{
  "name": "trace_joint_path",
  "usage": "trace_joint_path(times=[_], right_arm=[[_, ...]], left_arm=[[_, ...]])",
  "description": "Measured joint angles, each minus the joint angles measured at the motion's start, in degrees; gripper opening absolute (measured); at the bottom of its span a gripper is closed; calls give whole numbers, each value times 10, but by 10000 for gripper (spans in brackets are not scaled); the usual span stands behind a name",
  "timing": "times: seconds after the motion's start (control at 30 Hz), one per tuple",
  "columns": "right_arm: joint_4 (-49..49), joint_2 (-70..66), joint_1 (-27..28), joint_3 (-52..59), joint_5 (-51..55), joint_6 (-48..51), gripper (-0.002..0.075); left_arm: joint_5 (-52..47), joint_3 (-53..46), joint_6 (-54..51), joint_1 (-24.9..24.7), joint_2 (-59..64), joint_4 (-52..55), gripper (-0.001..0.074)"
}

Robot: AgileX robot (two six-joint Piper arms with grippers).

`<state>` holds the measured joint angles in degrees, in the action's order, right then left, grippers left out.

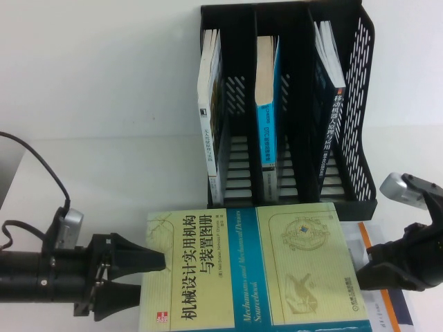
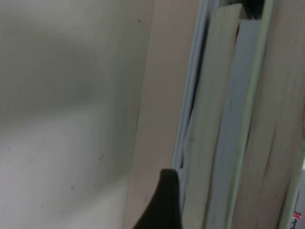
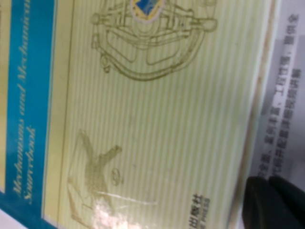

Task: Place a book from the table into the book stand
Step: Push book with right arm

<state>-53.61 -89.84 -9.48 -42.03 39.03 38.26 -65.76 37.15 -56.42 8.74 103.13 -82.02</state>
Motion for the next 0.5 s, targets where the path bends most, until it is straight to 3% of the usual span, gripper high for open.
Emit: trace_joint_path(times=[0.5], right_arm=[[-12, -21, 0, -21, 26, 12, -4]], left_arm=[[0, 3, -22, -20, 18, -29, 645]])
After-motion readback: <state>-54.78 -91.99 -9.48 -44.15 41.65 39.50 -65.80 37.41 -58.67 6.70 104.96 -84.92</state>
